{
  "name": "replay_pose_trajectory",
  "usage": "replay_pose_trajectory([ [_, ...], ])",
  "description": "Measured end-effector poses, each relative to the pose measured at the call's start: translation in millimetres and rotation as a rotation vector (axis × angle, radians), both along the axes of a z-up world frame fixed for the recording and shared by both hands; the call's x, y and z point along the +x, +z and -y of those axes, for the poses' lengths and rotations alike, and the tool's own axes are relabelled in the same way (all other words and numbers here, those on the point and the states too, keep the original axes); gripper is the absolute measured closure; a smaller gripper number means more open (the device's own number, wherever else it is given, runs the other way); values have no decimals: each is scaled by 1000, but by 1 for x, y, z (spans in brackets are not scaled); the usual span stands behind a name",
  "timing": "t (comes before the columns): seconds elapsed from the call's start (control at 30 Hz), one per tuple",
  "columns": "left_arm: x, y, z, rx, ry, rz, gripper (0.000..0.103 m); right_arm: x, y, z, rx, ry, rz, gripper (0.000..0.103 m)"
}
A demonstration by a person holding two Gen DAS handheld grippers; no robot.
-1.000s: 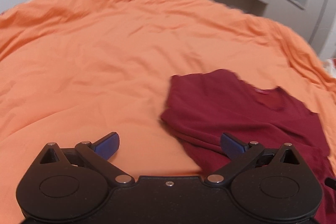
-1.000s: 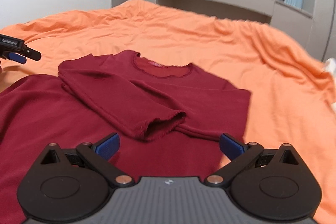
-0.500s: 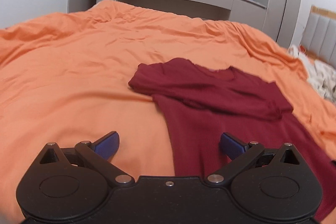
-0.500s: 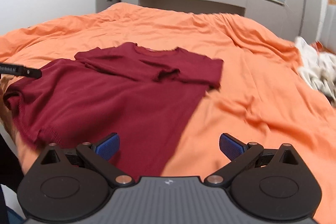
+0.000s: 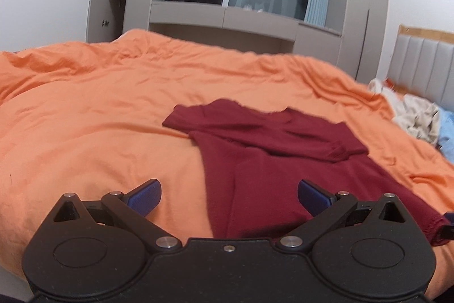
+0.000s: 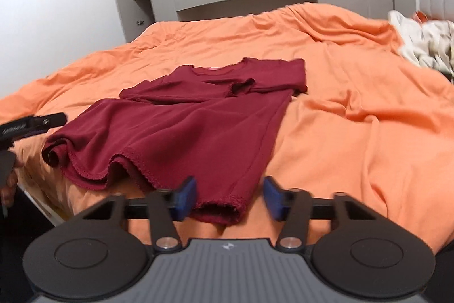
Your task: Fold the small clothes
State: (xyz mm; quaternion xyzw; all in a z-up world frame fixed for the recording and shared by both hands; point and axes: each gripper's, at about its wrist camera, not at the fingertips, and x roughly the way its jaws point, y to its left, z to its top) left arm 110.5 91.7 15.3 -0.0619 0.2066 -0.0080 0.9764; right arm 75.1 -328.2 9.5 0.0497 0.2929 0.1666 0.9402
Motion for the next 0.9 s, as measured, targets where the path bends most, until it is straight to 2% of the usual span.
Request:
replay_pose_trajectory([
  [0.03, -4, 1, 1, 1, -5, 15, 1, -1, 1, 3, 6, -11, 6, 91],
  [0.13, -12, 1, 5, 10, -16, 44, 1, -7, 10, 16, 14, -40, 55, 96],
  [0.27, -20, 0, 7, 14, -36, 64, 1, -15, 28, 38, -21, -110, 131, 97],
  [0.47, -30, 0, 13, 28, -100, 84, 1, -5, 25, 49, -36, -142, 106, 98],
  [0.6, -39, 2, 23, 89, -165, 88, 1, -4, 23, 47, -53, -137, 103, 98],
  [0.73, -51, 3, 33, 188, -218, 64, 1, 0, 19, 43, -67, -102, 72, 97],
  [0.8, -54, 1, 37, 246, -222, 34, 1, 0, 19, 40, -78, -79, 63, 93],
  [0.83, -55, 0, 38, 270, -213, 15, 1, -1, 20, 38, -83, -69, 65, 86],
  [0.87, -55, -2, 39, 291, -204, -2, 1, -2, 20, 37, -89, -59, 72, 71],
  [0.9, -54, -2, 39, 300, -202, -10, 1, -5, 21, 34, -97, -47, 80, 61],
])
